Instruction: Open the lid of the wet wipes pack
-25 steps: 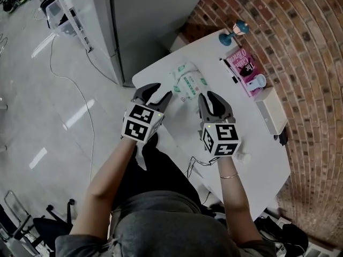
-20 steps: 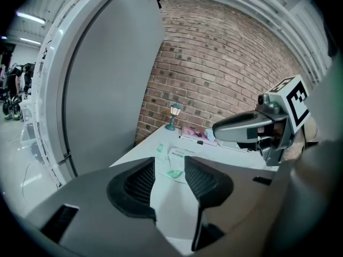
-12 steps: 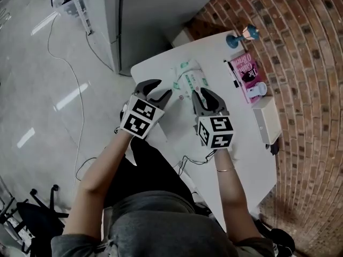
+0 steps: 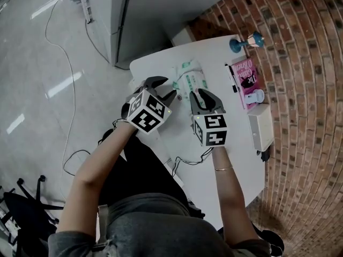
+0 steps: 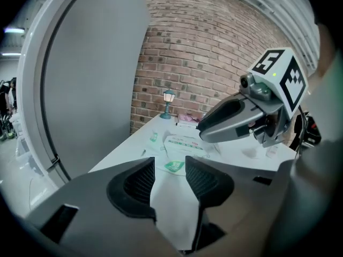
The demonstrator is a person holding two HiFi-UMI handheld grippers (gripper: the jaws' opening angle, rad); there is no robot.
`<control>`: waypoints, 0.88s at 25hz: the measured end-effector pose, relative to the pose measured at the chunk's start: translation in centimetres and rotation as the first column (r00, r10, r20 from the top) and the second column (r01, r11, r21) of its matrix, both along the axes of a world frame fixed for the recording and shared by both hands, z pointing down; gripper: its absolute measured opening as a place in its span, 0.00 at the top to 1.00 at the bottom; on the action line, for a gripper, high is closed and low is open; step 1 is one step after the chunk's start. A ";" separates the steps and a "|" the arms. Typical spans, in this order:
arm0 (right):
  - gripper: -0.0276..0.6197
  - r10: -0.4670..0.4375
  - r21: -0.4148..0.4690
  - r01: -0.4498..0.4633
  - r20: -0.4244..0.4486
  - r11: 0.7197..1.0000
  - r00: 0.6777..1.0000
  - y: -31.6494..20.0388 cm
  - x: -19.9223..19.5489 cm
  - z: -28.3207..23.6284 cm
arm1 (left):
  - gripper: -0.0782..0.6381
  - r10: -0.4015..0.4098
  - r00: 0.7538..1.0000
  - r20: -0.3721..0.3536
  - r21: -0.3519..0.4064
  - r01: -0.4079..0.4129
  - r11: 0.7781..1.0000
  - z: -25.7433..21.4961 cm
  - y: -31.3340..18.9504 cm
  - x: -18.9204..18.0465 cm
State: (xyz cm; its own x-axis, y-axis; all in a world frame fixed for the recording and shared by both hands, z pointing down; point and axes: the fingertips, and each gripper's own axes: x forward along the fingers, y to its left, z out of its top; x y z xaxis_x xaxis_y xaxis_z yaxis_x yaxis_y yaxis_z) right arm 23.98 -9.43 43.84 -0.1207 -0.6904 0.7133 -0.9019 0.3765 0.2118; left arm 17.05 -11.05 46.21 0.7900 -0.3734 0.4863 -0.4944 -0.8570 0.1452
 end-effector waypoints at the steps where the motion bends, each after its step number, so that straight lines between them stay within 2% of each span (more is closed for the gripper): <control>1: 0.79 -0.008 -0.005 0.008 -0.006 1.000 1.000 -0.1 -0.1 0.1 | 0.65 0.014 1.000 0.010 0.010 -0.015 1.000 0.1 0.1 0.3; 12: 0.79 -0.075 -0.069 0.070 -0.076 0.995 0.994 -0.5 -0.2 1.1 | 0.64 0.125 0.987 0.097 0.047 -0.130 0.990 1.5 0.6 3.4; 16: 0.79 -0.099 -0.084 0.091 -0.100 0.992 0.990 -0.5 -0.3 1.4 | 0.64 0.173 0.973 0.154 0.062 -0.184 0.981 2.3 0.9 4.4; 22: 0.79 -0.126 -0.109 0.113 -0.123 0.988 0.984 -0.8 -0.4 1.6 | 0.64 0.196 0.956 0.220 0.085 -0.219 0.972 3.0 0.7 4.8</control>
State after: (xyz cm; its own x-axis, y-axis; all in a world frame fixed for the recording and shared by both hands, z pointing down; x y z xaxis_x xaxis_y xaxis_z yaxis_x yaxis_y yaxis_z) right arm 23.61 -10.28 45.43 -0.1005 -0.6001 0.7936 -0.8167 0.5053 0.2787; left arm 21.88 -10.31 49.19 0.7409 -0.2712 0.6144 -0.3138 -0.9486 -0.0404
